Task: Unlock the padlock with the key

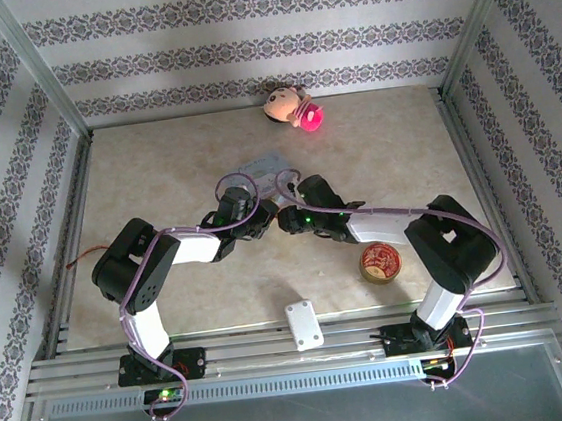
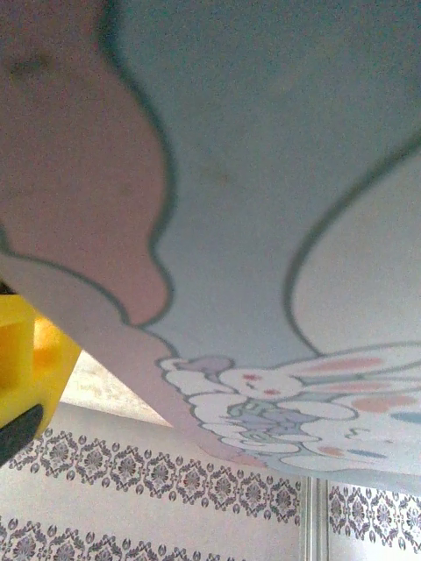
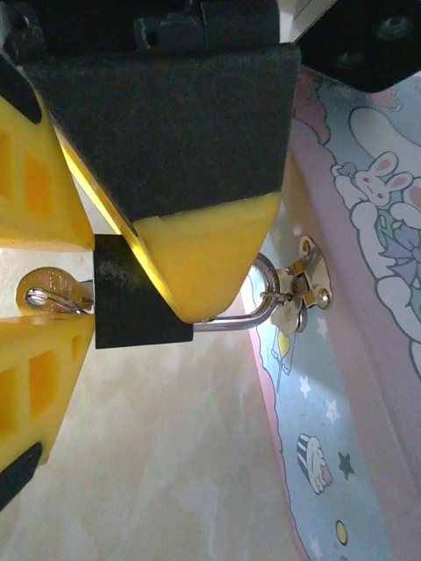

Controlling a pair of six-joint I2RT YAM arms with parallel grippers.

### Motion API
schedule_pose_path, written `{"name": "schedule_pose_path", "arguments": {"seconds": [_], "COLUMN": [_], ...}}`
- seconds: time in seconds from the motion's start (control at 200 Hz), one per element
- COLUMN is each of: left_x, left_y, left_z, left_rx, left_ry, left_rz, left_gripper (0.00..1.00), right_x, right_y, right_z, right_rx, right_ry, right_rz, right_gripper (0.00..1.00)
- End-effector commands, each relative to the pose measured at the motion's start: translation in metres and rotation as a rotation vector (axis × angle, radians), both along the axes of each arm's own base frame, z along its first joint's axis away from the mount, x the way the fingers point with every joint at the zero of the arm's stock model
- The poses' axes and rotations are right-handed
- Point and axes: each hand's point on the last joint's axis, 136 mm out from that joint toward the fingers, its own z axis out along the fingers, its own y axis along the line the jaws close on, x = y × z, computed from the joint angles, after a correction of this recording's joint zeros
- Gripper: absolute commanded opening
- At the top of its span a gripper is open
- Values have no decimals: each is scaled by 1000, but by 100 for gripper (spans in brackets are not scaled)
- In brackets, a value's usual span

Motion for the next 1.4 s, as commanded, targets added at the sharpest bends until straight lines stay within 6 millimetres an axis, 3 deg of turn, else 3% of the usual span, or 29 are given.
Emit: {"name": "schedule_pose_path", "arguments": {"seconds": [0.0, 0.26, 0.959, 1.294, 1.394], "left_x": [-12, -12, -11, -12, -13], "left_y": [-2, -3, -5, -6, -6], "left_z": [1, 2, 4, 4, 5], "left_rx": [-26, -28, -33, -41, -41], "left_ry": [45, 43, 52, 56, 55], "left_rz": [-28, -28, -34, -40, -44], "left_gripper": [7, 7, 7, 7, 7], "right_x": [0, -7, -4, 0, 0], "right_y": [-12, -14, 5, 8, 8], "right_z": [3, 3, -2, -12, -16], "right_rx": [-150, -347, -477, -526, -541], "right_ry": [-58, -120, -166, -166, -162], "right_rz": [7, 45, 117, 131, 133], "right_gripper": [26, 29, 28, 24, 12]}}
